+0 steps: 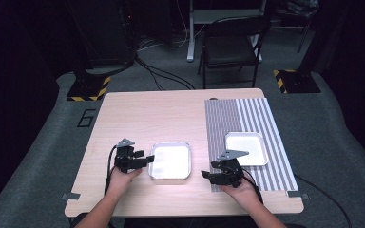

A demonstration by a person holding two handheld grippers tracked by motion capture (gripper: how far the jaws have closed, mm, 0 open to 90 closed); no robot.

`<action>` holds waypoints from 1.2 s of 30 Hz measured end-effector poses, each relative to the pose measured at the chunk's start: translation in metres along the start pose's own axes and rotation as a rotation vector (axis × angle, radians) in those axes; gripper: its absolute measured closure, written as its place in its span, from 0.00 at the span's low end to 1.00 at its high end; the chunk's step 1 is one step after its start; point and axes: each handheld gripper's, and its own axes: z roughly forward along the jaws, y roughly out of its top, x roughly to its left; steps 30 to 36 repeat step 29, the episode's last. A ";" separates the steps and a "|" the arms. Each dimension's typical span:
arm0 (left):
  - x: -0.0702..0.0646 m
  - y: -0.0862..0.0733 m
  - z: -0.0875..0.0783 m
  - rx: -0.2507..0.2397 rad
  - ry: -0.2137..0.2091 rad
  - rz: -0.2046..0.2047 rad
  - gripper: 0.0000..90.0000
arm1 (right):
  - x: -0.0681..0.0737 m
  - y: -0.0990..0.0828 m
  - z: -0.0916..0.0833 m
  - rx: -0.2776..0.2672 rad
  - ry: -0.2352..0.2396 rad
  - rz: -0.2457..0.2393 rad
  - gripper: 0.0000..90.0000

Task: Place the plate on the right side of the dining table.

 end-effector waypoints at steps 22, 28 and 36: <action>0.038 -0.001 -0.021 -0.034 0.095 -0.060 0.37 | 0.022 -0.015 0.024 0.073 -0.002 -0.124 0.43; 0.044 -0.002 -0.023 -0.049 0.105 -0.087 0.37 | 0.022 -0.016 0.028 0.075 0.000 -0.135 0.41; 0.043 -0.002 -0.022 -0.050 0.105 -0.094 0.37 | 0.022 -0.017 0.029 0.076 0.002 -0.132 0.40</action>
